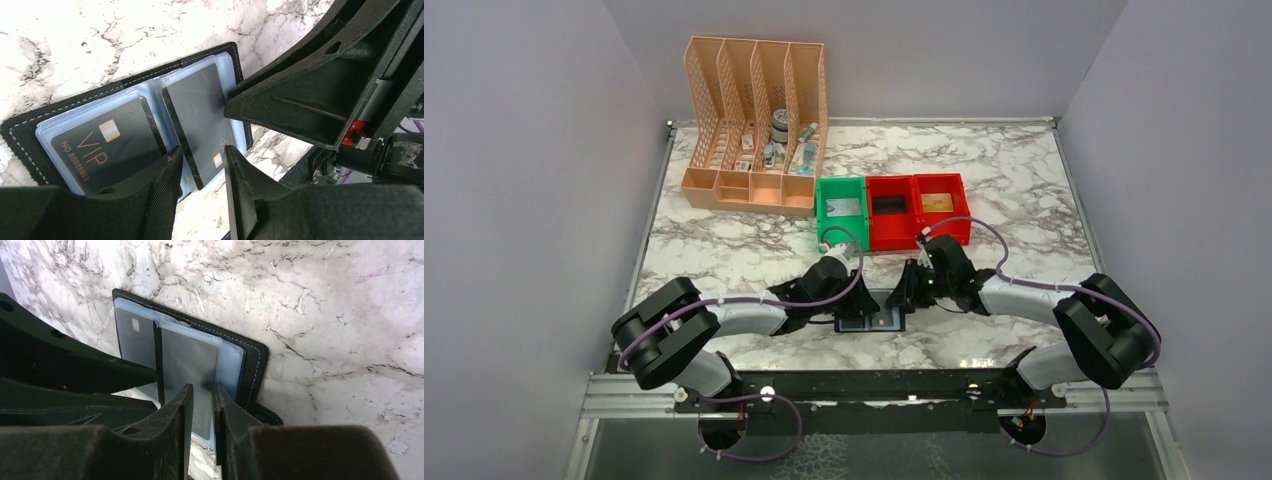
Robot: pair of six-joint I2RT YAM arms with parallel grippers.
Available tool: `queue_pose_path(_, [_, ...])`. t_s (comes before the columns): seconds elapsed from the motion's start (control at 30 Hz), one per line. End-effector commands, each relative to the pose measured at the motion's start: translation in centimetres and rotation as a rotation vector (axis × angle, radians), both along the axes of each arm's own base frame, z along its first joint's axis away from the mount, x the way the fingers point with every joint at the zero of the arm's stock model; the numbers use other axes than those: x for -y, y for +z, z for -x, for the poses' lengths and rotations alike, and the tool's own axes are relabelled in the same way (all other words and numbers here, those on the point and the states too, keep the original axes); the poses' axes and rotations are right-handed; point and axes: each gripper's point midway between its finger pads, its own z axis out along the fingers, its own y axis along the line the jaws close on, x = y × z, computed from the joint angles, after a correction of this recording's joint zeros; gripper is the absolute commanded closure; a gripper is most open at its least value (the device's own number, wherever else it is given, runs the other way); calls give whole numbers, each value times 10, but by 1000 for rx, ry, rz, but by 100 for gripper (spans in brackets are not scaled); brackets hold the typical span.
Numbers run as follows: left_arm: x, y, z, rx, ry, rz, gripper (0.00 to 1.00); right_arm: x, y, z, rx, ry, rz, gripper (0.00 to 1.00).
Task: Take the credit cards out of the card holder
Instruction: Remove the credit card from the card holder.
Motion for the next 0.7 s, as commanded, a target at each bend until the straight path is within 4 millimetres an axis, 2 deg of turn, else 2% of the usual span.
queue_pose_path(0.0, [-8, 6, -9, 16, 51, 22, 60, 34, -40, 18, -70, -44, 161, 78])
queue_pose_path(0.13, [-5, 2, -9, -9, 32, 19, 60, 33, -39, 18, -67, -37, 157, 79])
queue_pose_path(0.43, [0, 0, -9, -31, 33, 22, 69, 31, -36, 16, -62, -39, 147, 79])
queue_pose_path(0.6, [-1, -2, -10, -47, 61, 31, 85, 32, -38, 16, -71, -51, 150, 80])
queue_pose_path(0.67, [2, -2, -10, -54, 53, 38, 86, 33, -39, 16, -76, -67, 149, 81])
